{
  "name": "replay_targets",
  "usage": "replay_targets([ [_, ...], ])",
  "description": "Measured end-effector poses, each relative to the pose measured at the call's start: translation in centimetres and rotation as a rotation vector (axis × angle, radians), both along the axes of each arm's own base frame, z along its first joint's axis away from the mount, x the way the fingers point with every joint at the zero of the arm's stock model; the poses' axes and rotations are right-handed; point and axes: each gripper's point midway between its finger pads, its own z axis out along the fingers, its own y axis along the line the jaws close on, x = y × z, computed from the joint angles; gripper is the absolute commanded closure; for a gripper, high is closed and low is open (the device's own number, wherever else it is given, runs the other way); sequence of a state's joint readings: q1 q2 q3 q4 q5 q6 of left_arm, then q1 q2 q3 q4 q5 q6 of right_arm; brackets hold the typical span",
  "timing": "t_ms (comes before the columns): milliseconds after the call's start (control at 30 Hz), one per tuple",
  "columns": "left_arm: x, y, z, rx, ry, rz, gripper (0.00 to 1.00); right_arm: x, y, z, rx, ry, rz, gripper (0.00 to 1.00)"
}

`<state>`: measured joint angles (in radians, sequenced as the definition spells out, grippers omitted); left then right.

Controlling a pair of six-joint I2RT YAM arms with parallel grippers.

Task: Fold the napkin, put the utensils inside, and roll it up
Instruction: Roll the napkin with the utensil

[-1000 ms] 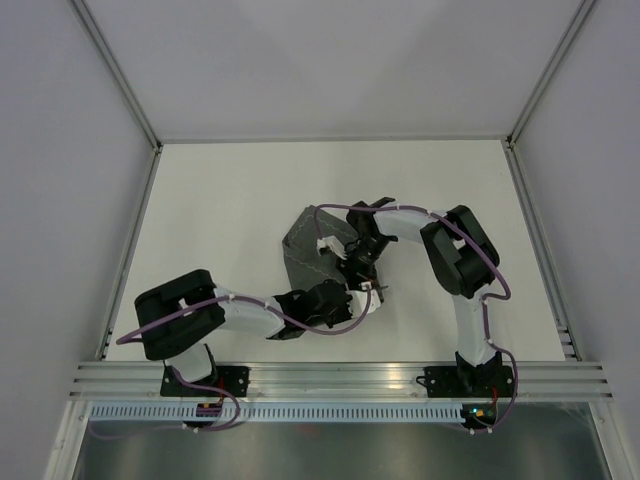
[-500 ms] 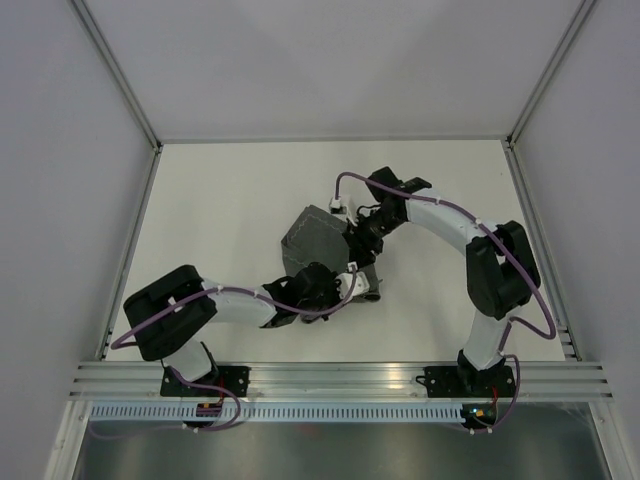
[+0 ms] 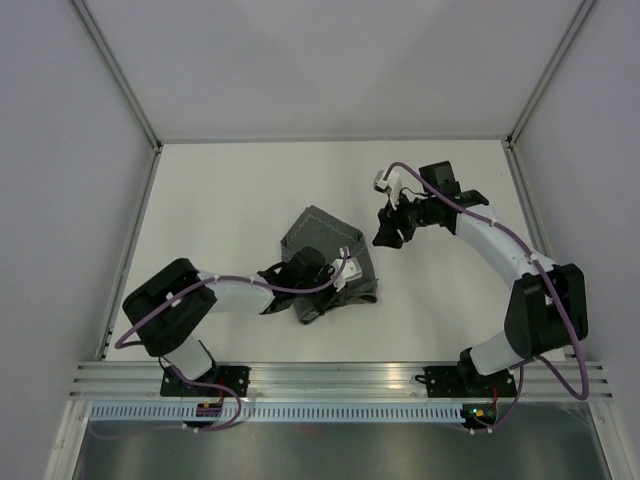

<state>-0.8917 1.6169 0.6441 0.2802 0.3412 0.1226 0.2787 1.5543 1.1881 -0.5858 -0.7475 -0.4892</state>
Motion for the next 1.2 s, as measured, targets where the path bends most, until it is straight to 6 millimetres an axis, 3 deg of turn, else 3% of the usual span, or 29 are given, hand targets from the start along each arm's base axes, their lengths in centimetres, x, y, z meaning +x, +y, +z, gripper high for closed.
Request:
replay_targets([
  [67,-0.1,0.1,0.0,-0.003,0.017,-0.003,0.98,-1.1,-0.3,0.2,0.000,-0.047,0.032,0.42],
  [300,-0.1,0.2,-0.1,-0.021,0.117,-0.013,0.98,-5.1,-1.6,-2.1,-0.039,-0.093,0.150,0.36],
  [433,0.2,-0.3,-0.1,-0.026,0.199,-0.026,0.98,-6.7,-1.8,-2.0,-0.046,-0.138,0.206,0.34],
  [600,0.4,-0.4,-0.1,-0.033,0.279,-0.039,0.98,-8.5,-1.1,-2.1,-0.055,-0.194,0.285,0.30],
  [867,0.3,-0.3,-0.1,-0.057,0.351,-0.051,0.98,-12.3,1.0,-5.5,-0.121,-0.231,0.427,0.23],
  [1200,0.2,-0.3,-0.2,-0.064,0.436,-0.073,0.98,-12.4,4.0,-7.2,-0.201,-0.418,0.508,0.21],
])
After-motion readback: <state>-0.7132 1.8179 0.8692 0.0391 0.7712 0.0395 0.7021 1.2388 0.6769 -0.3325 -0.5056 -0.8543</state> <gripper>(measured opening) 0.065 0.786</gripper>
